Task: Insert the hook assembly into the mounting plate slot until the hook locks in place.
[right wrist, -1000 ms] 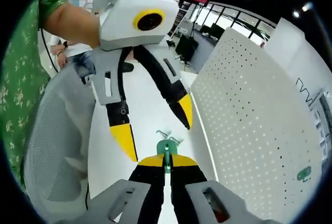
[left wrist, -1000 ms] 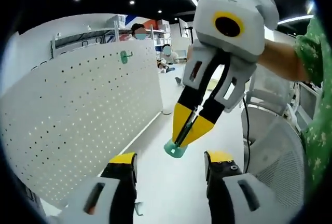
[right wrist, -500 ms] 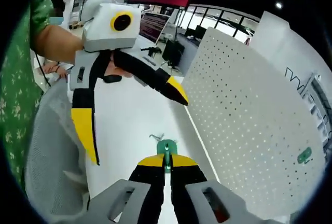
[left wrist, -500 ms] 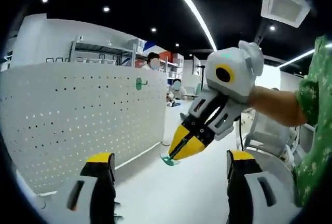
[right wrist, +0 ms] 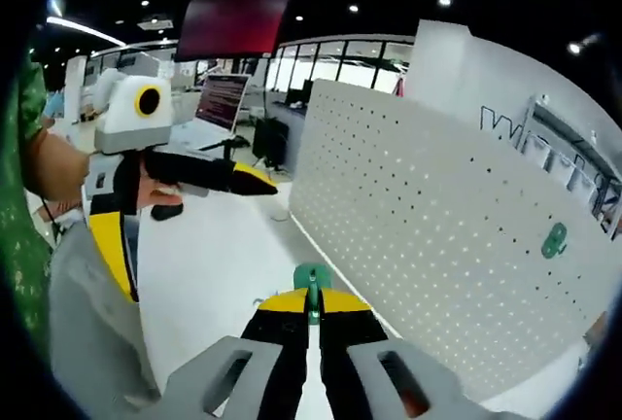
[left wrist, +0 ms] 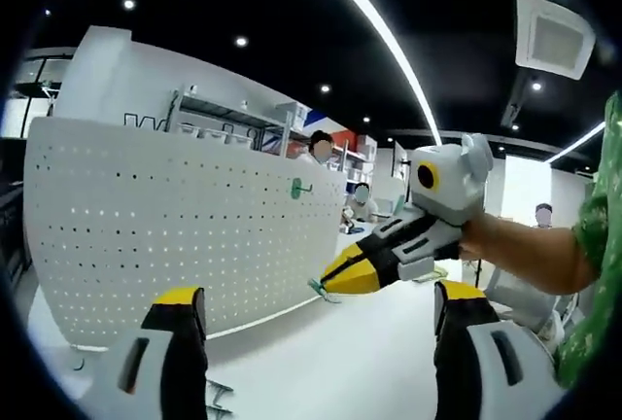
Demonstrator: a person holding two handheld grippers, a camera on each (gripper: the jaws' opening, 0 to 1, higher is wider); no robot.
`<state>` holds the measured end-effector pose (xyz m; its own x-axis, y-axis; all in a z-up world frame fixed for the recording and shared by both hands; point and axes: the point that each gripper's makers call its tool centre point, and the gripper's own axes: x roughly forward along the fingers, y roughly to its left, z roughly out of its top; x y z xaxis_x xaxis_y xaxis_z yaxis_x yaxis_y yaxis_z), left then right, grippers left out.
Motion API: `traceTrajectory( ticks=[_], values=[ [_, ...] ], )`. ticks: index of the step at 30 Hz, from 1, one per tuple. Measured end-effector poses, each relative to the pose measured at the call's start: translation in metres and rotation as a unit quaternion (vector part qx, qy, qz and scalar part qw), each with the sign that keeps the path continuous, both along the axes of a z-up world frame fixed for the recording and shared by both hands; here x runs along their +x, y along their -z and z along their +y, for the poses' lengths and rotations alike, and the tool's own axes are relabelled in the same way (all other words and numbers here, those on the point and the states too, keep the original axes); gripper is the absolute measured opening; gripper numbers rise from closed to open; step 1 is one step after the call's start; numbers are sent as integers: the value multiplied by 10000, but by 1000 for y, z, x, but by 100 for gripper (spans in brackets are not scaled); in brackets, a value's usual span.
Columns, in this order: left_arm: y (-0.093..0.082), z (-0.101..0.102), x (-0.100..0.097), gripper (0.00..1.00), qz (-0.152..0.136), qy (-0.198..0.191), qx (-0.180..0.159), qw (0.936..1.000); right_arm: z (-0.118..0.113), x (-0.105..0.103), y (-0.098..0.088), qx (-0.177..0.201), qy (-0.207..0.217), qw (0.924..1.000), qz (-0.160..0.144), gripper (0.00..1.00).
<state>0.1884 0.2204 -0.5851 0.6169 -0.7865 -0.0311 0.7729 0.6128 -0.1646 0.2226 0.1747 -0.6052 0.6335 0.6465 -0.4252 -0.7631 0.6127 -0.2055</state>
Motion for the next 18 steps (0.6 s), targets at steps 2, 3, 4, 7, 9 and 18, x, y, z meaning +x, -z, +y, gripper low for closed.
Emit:
traceTrajectory(
  ticks=[2, 3, 4, 7, 9, 18],
  values=[
    [-1, 1, -1, 100, -45, -34, 28, 10000, -3, 6, -5, 186, 226, 9995, -114, 1],
    [-2, 2, 0, 100, -43, -44, 33, 10000, -4, 7, -6, 254, 283, 9992, -106, 1],
    [-2, 3, -1, 100, -47, -65, 30, 10000, -5, 9, -8, 310, 336, 9989, -133, 1],
    [-7, 6, -3, 100, -135, -107, 31, 9998, -12, 17, -15, 527, 670, 9960, -267, 1],
    [-10, 6, -3, 100, -220, -128, 48, 9997, -16, 22, -20, 689, 889, 9930, -363, 1],
    [-19, 9, 0, 100, -340, -187, 6, 9992, -29, 39, -39, 1184, 1553, 9782, -707, 1]
  ],
)
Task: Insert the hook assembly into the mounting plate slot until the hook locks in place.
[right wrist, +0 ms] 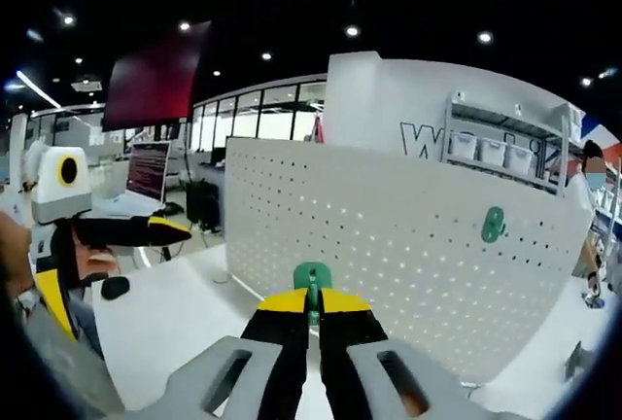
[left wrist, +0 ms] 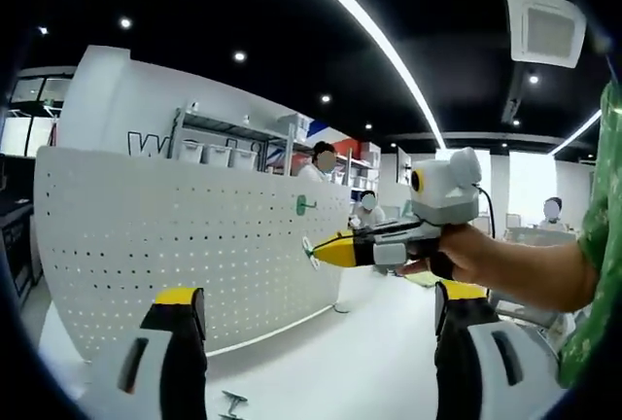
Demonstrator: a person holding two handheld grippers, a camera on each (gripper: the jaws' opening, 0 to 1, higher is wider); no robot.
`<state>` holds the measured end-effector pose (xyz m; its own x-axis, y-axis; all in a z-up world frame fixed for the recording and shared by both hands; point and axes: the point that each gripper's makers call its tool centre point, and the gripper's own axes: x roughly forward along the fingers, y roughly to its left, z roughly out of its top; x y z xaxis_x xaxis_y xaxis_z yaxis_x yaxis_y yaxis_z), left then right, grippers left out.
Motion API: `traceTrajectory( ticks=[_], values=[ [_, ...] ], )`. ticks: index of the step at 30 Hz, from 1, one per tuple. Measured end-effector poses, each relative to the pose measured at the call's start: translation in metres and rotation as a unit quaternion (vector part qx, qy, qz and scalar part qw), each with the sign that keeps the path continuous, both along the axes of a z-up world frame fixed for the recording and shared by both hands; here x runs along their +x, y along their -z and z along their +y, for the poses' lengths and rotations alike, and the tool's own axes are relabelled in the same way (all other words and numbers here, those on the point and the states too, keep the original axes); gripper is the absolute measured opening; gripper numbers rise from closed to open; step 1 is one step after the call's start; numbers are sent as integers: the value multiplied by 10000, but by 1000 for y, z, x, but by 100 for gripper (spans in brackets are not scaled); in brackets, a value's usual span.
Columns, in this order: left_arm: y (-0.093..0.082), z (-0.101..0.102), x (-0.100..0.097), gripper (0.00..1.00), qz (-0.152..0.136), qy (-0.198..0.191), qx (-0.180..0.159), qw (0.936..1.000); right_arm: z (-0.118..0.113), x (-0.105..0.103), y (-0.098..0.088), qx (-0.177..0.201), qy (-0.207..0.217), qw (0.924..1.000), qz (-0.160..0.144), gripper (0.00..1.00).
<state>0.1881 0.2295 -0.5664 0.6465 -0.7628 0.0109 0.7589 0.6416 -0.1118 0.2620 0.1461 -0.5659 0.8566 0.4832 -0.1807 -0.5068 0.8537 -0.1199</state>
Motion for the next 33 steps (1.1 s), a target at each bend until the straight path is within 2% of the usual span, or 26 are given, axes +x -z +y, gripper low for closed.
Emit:
traceTrajectory(
  ticks=[4, 11, 19, 30, 33],
  values=[
    [-2, 3, 2, 100, -11, -25, -45, 10000, -14, 12, -12, 294, 501, 9981, -196, 1],
    [-2, 5, 4, 100, -19, -33, -25, 10000, -24, 27, -29, 540, 785, 9946, -406, 1],
    [-3, 9, 7, 99, -19, -61, -35, 10000, -56, 50, -57, 865, 1458, 9810, -947, 1],
    [-2, 15, 15, 98, 8, -112, -56, 9999, -82, 74, -84, 889, 1987, 9644, -1504, 1],
    [-1, 16, 16, 97, 17, -121, -44, 9999, -87, 82, -86, 907, 2071, 9615, -1563, 1]
  ],
)
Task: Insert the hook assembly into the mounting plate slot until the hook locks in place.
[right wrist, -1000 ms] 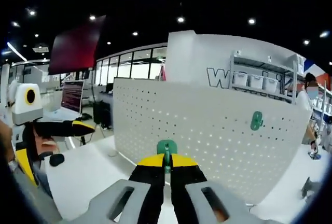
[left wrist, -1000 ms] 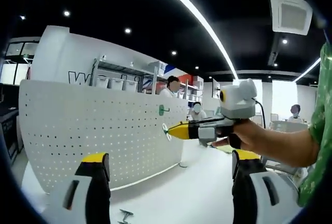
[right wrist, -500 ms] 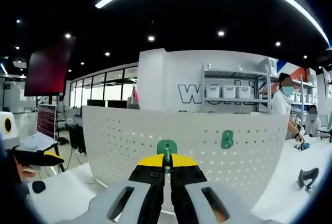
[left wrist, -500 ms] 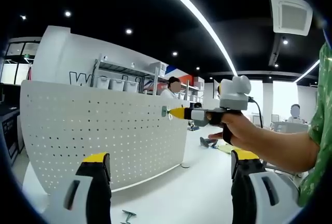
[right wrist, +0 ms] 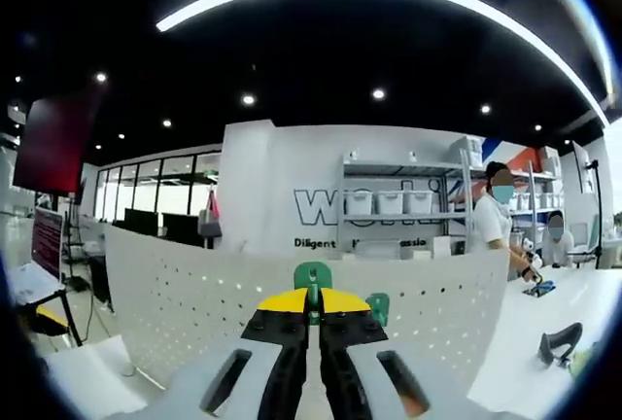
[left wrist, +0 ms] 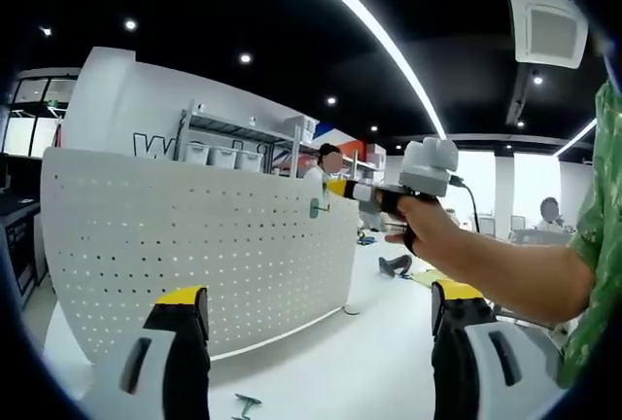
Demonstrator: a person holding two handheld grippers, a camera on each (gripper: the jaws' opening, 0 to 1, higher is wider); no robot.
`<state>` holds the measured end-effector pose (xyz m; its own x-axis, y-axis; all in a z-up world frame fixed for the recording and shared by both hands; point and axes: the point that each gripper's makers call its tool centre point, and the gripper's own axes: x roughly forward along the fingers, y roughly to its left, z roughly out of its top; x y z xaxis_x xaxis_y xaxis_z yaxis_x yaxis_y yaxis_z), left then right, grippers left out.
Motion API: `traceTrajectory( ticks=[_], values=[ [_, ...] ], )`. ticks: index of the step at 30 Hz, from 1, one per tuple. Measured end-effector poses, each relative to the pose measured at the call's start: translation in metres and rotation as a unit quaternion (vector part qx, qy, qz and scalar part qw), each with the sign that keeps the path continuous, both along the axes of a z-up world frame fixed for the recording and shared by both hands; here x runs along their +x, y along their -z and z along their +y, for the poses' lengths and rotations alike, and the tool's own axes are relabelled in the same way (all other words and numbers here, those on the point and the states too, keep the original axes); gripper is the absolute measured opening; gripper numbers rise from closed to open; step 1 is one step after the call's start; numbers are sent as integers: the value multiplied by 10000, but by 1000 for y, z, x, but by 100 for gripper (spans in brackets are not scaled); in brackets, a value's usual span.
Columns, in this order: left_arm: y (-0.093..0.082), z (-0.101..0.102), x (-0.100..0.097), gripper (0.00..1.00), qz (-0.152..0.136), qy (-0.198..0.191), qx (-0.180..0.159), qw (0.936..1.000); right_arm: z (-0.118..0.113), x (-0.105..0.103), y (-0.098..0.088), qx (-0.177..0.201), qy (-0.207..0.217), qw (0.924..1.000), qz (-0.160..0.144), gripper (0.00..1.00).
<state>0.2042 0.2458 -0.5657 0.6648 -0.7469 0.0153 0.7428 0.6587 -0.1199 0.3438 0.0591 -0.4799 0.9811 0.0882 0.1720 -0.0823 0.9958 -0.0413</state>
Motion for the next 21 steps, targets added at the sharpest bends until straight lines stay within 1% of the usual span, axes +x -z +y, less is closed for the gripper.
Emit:
traceTrajectory(
  ticks=[4, 13, 17, 21],
  values=[
    [2, 3, 2, 97, 18, -18, 22, 10000, -5, 11, 1, 39, 95, 9999, -61, 1],
    [4, 9, 11, 96, 43, -97, 33, 9999, -6, 34, 10, 33, 112, 9999, -5, 1],
    [4, 10, 13, 95, 53, -109, 37, 9999, -7, 39, 13, 49, 128, 9999, 16, 1],
    [6, 12, 15, 94, 79, -131, 55, 9999, -8, 45, 12, 93, 152, 9998, -30, 1]
  ],
)
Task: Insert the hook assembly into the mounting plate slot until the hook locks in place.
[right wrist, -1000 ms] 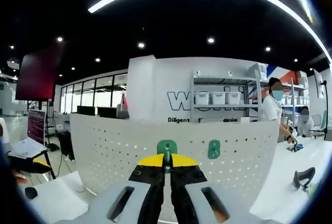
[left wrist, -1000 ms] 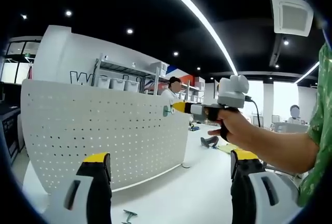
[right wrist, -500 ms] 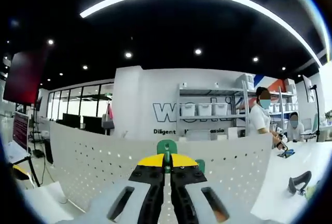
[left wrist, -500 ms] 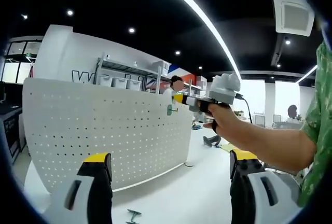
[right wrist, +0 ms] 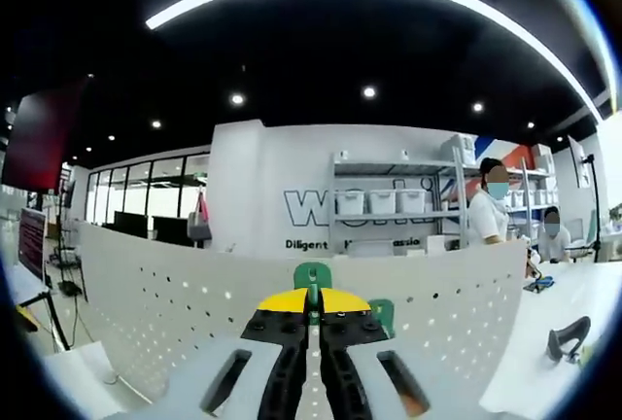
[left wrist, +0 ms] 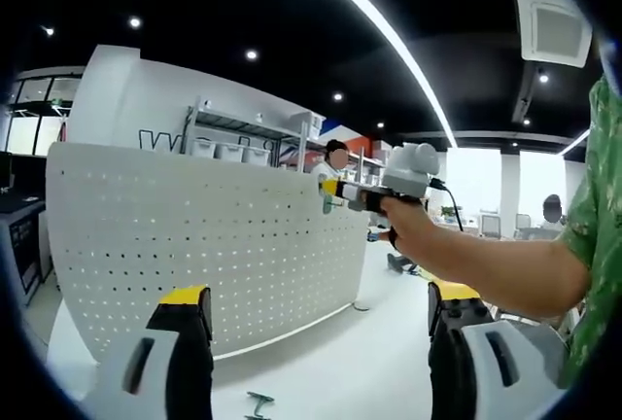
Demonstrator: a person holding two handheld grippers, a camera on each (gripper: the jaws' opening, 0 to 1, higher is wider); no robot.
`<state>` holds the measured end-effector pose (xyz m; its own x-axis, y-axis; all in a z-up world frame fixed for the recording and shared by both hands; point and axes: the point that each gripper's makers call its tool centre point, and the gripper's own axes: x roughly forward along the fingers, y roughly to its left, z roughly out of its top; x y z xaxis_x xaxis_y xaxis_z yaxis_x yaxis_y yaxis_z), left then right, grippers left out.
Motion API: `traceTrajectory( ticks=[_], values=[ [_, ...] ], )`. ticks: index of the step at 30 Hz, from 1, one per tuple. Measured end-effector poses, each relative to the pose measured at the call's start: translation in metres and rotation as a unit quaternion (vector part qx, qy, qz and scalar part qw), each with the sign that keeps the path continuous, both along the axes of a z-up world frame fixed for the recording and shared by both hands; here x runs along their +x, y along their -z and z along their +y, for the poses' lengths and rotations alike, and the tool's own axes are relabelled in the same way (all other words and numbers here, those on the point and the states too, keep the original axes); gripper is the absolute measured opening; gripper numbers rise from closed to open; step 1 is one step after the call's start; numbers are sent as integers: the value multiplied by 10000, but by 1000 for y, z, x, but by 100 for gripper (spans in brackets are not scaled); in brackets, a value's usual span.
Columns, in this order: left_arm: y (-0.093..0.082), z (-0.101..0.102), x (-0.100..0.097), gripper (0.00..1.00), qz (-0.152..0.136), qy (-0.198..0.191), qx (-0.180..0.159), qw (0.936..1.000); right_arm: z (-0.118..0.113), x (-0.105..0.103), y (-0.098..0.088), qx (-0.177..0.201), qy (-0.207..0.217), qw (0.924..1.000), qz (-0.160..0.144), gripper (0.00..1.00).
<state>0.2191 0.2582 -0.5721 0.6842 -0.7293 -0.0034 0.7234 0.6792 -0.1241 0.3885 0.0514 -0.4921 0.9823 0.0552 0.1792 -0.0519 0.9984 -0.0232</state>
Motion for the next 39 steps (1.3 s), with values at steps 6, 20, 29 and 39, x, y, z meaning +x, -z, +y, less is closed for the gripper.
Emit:
traceTrajectory(
  ticks=[6, 20, 29, 39],
  values=[
    [2, 3, 1, 93, 29, -17, 1, 10000, -2, 7, 4, 119, 3, 9999, -6, 1],
    [7, 6, 4, 92, 98, -42, 29, 9999, -1, 17, 8, 132, -22, 9999, -92, 1],
    [10, 8, 6, 91, 137, -63, 28, 9999, 0, 18, 10, 149, -22, 9998, -110, 1],
    [11, 8, 7, 91, 142, -54, 57, 9999, -2, 19, 14, 137, -31, 9999, -24, 1]
  ],
)
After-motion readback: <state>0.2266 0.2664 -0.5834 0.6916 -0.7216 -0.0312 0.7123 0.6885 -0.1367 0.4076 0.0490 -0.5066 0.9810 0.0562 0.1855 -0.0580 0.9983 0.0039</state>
